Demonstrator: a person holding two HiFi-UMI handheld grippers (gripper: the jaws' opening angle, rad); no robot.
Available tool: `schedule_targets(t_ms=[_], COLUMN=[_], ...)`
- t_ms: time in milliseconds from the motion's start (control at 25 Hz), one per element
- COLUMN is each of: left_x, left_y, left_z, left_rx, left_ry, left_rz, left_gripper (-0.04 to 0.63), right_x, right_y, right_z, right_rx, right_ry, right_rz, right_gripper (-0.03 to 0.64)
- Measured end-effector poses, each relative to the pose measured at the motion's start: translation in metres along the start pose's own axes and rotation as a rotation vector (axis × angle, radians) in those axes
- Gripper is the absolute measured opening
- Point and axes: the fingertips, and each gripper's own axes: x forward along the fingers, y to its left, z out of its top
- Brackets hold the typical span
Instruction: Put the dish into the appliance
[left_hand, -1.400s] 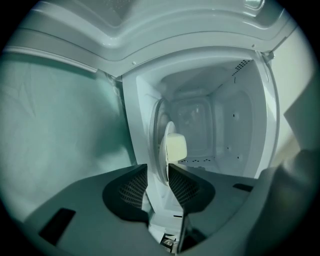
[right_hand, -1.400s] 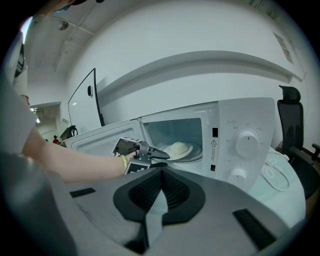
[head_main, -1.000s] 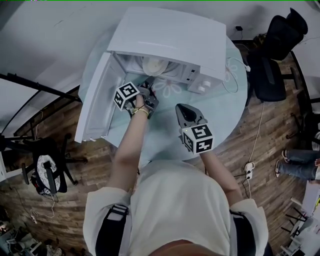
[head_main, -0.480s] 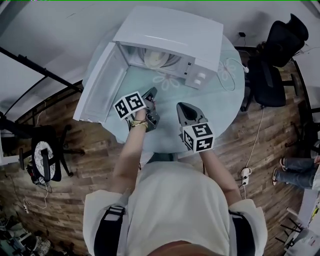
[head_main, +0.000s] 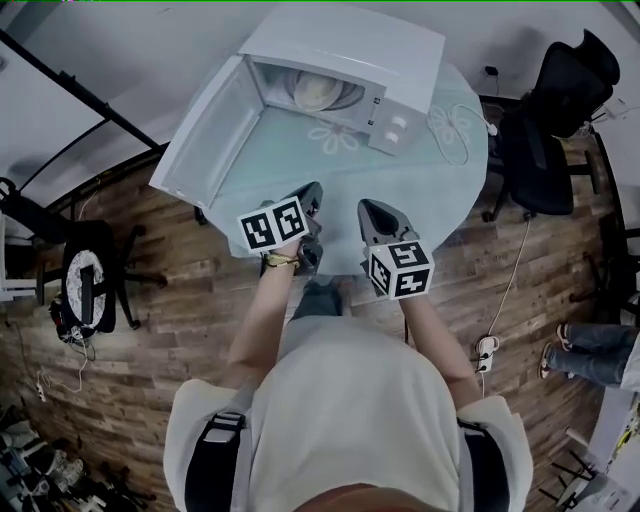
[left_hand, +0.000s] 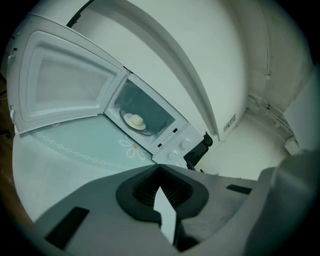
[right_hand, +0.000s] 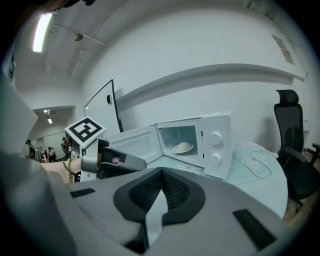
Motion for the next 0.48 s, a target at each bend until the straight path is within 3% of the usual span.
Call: schedule_targets(t_ms=[480], left_x=[-0.065], left_y=[-0.028], left_z=[-0.102], left_rx=[0.075], left_ry=[0.077], left_rz=[0.028], left_gripper=[0.009], right_x=[-0.074], right_y=[0.031], right_z=[-0.04], right_rx=[0.039], right_ry=[-0.013], right_rz=[0.024], right_gripper=[0.005])
